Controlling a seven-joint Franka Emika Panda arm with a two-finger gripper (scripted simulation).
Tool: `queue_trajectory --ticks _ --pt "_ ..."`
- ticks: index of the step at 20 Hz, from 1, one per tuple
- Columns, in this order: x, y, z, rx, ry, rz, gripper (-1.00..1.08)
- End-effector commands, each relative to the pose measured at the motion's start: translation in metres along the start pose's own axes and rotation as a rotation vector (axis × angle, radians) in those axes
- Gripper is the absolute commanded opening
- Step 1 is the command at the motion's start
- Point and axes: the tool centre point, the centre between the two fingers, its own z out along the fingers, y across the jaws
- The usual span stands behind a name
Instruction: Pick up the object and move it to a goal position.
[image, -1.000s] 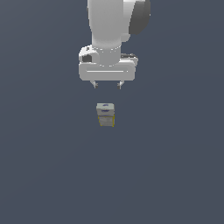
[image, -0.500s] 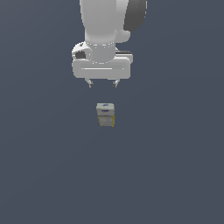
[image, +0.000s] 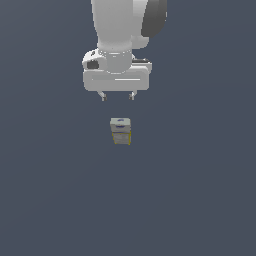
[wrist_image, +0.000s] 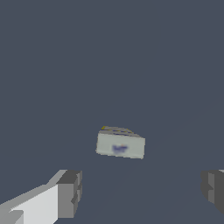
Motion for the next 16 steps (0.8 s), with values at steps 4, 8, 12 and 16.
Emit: queue_trajectory --ticks 4,8,12,16 --pt "0.000 0.000 0.006 0.001 -0.001 -0.072 1.00" --pt "-0.001 0.000 0.012 0.001 -0.002 -0.148 1.00" --pt "-0.001 -0.001 0.019 0.002 -0.002 -0.243 1.00" --pt "-0.002 -0.001 0.027 0.003 -0.003 -0.344 1.00"
